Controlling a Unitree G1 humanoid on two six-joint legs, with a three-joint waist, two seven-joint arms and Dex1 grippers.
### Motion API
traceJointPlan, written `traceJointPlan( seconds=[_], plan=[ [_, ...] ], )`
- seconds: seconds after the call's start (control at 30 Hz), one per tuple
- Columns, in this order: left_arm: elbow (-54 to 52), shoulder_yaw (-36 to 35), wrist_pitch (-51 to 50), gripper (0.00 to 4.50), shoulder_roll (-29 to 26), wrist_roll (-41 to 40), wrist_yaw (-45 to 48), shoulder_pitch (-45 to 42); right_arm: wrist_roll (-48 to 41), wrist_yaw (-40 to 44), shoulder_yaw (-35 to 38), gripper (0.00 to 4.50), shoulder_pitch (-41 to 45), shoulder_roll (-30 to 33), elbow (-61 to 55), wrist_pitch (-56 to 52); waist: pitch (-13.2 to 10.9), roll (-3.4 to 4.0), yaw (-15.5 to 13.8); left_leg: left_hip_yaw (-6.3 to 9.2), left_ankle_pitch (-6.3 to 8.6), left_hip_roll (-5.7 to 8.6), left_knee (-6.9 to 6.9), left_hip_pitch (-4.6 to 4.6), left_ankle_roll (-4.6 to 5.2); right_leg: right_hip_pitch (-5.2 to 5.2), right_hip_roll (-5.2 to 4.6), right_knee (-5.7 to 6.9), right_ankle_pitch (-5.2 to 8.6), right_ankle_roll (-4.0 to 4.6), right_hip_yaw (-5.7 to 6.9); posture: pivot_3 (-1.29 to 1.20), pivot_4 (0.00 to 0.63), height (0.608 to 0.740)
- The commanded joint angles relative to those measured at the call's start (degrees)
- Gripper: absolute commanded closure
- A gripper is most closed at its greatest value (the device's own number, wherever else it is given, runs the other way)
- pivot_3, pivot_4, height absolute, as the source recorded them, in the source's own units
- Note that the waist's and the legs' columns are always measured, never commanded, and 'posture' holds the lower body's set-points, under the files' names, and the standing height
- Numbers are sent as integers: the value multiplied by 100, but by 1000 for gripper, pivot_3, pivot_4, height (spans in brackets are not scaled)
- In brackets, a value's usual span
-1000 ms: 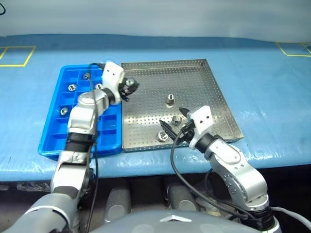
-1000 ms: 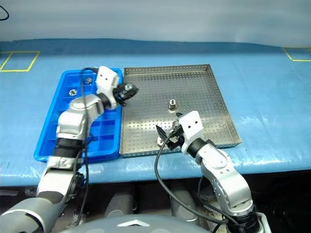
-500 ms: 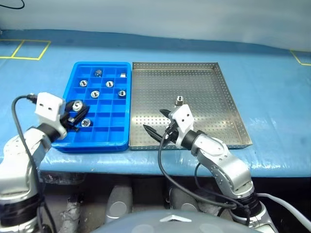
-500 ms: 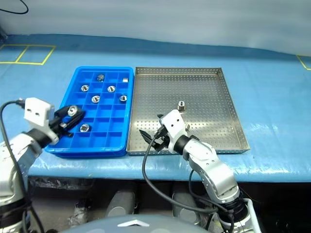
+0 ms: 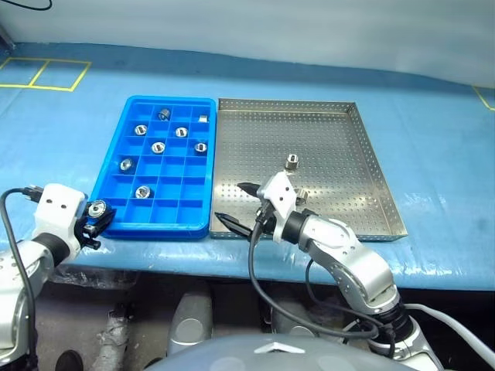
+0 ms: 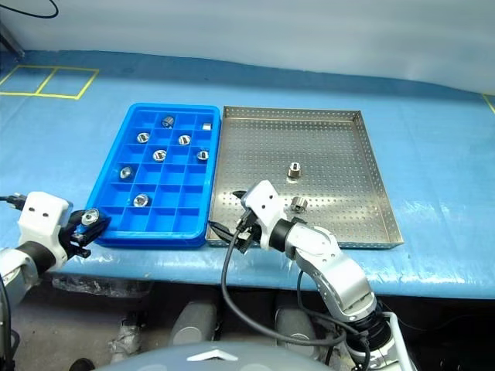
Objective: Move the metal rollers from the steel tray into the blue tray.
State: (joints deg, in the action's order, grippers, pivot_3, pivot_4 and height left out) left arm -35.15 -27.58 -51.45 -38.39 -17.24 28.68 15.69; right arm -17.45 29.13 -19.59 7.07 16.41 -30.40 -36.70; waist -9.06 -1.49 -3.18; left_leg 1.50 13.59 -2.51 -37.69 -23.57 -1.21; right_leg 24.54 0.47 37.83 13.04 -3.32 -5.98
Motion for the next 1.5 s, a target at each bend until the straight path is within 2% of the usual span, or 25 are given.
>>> traceJointPlan(
  seconds=[0.03, 0.2, 0.27, 0.33, 0.47, 0.5, 0.67, 0.73, 0.87, 1.07, 1.17, 1.5],
  plan=[
    [-21, 159, -208, 2648, -166, 126, -125, -85, -95, 150, -24, 0, 68, 13, -172, 171, 0, 0, 1, 0, 0, 0, 3, 1, 0, 0, 1, 0, 1, 1, 0, 247, 150, 740],
    [115, 549, -456, 2648, -555, 248, -76, -151, -32, 105, -10, 0, 42, -13, -194, 184, -1, 3, 40, -3, 1, 0, 10, 5, -1, 2, 0, 0, 3, 6, -1, 230, 150, 740],
    [191, 738, -529, 1928, -791, 287, -10, -200, -2, 47, 9, 0, 11, -18, -223, 182, -1, 3, 59, -6, 2, 0, 13, 7, -3, 2, -1, 0, 4, 7, -1, 211, 150, 740],
    [264, 847, -485, 1449, -945, 244, 106, -295, 36, -28, 48, 0, -43, -11, -269, 183, -1, 5, 79, -6, 2, 0, 14, 8, -3, 2, 0, 0, 4, 8, -1, 190, 150, 740],
    [329, 913, -345, 131, -977, -48, 355, -882, 39, -173, 207, 0, -197, 17, -435, 179, -2, 6, 109, -15, 5, -2, 18, 8, -8, 7, -2, 0, 6, 11, -2, 148, 150, 740],
    [334, 981, -249, 61, -973, -142, 461, -1092, 48, -216, 263, 0, -242, 43, -502, 171, -3, 4, 102, -14, 5, -3, 18, 6, -8, 9, -1, 0, 7, 11, -1, 136, 150, 740],
    [391, 1283, 145, 61, -422, -750, 730, -2208, -12, -501, 671, 0, -361, 166, -844, -162, -2, 1, 116, -14, 5, 0, 12, 1, -9, 6, -2, -3, 6, 10, -1, 88, 150, 740],
    [510, 1551, 474, 61, -155, -703, 694, -2615, 53, -753, 868, 0, -326, 243, -980, -584, -1, 0, 142, -13, 5, 1, 5, 1, -9, 3, -2, -1, 3, 7, -2, 76, 150, 740],
    [762, 2076, 802, 61, 895, -730, 307, -3048, 307, -1251, 1204, 0, 113, 337, -916, -1230, 1, 1, 267, -14, 5, 4, -7, 1, -9, -2, 1, 1, -5, -3, -7, 35, 150, 740],
    [1062, 3006, 1770, 61, 1766, -200, -13, -2826, 481, -2079, 1697, 0, 1217, -324, 236, -1915, 2, 1, 510, -16, 4, -2, -10, 4, -7, -1, 12, 8, -37, -31, -17, 3, 150, 740],
    [1159, 3418, 2333, 61, 1805, 277, -64, -2522, 588, -2261, 1702, 0, 1620, -544, 935, -1914, 2, 2, 557, -18, 4, 1, -11, 2, -7, -1, 11, 6, -54, -9, -21, 3, 150, 740],
    [982, 3239, 2806, 61, 2273, 352, -629, -1675, 764, -2367, 1806, 0, 2765, -1115, 3442, -1105, 0, 4, 590, -15, 5, 4, -6, -2, -5, 1, 10, 4, -58, -11, -23, 66, 150, 740]
  ],
)
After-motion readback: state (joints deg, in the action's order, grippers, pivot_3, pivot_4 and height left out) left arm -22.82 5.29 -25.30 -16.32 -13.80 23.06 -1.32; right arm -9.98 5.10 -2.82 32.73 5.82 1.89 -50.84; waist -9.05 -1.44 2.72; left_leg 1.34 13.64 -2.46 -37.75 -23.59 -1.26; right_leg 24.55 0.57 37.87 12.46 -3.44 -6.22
